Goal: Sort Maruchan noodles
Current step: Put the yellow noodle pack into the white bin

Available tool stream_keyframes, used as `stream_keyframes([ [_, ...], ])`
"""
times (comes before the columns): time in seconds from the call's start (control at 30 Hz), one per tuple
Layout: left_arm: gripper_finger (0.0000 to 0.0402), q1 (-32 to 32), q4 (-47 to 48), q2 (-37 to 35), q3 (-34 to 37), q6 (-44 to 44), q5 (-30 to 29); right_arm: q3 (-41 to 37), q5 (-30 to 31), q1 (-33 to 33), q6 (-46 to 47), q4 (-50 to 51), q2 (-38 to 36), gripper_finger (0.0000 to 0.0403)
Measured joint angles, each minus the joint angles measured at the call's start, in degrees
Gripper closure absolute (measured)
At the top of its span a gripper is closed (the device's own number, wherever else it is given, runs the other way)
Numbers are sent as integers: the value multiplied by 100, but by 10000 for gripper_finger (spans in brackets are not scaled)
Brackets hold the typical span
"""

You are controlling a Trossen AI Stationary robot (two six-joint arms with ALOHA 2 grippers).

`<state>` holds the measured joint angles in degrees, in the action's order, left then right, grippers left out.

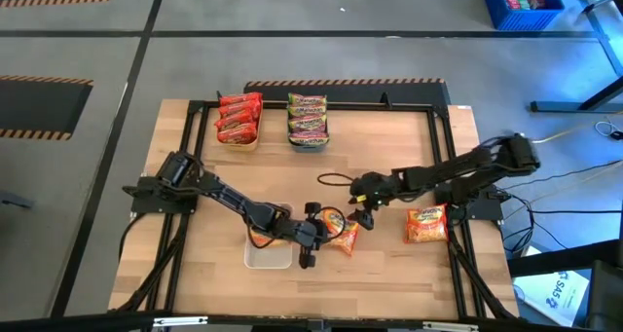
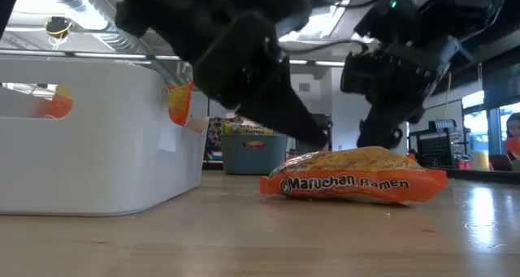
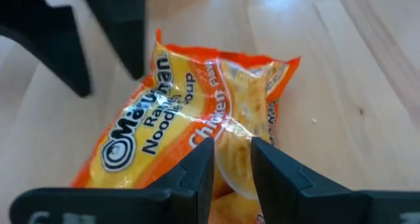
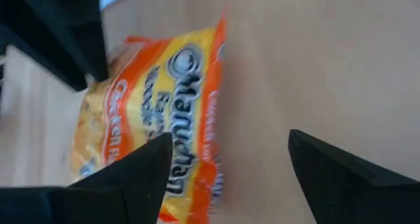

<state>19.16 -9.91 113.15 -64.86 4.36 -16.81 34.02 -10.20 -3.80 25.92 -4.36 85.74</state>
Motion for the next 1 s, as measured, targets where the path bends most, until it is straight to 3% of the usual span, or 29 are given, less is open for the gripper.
stream_keyframes([
  [0.3, 308, -169, -36, 65, 0, 154, 301, 0, -1044, 12, 348, -982, 885, 114],
  [0.7, 308, -238, 24, 65, 0, 164, 294, 2, -1597, 7, 545, -2201, 1475, 118],
  [0.83, 308, -238, 25, 65, 0, 158, 186, 0, -1538, 7, 539, -2235, 1473, 156],
  [1.0, 308, -199, 63, 37, 0, 153, -62, 0, -1532, 5, 428, -2249, 1473, 246],
])
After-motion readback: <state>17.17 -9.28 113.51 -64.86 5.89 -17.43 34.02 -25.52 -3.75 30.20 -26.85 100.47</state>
